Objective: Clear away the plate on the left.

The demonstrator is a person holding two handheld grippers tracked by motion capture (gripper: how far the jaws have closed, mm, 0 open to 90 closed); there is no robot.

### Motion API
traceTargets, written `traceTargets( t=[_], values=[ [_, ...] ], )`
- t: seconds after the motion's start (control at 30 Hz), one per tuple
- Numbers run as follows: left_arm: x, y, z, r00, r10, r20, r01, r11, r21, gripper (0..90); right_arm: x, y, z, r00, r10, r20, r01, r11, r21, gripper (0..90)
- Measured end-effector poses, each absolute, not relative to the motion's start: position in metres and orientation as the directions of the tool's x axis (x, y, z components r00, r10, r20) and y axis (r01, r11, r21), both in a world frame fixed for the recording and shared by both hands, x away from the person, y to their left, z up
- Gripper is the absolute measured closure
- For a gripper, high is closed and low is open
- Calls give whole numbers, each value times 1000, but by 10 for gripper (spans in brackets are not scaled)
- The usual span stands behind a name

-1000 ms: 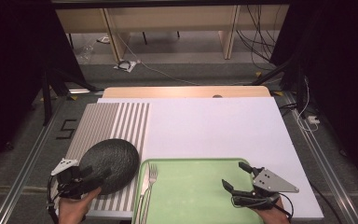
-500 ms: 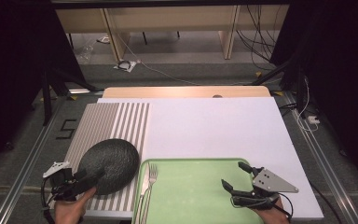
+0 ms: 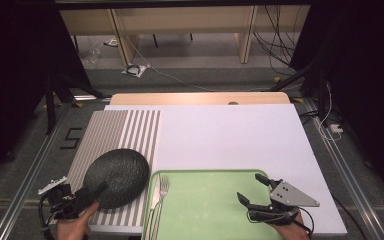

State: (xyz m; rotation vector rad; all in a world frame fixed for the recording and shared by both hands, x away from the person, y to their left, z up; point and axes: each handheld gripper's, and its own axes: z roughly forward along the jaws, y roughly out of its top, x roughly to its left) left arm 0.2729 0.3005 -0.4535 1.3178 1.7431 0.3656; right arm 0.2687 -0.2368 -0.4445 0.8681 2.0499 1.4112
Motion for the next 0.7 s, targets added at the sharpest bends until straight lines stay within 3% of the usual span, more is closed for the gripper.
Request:
traceTargets(
  t=[0.37, 0.7],
  values=[
    [265, 310, -459, -109, 835, -540, 605, 486, 630, 167, 268, -236, -444, -673, 738, -45, 224, 262, 939, 203],
    [257, 318, -469, -186, 726, -662, 584, 624, 520, 168, 268, -235, -444, -674, 738, -46, 223, 262, 939, 204]
  ],
)
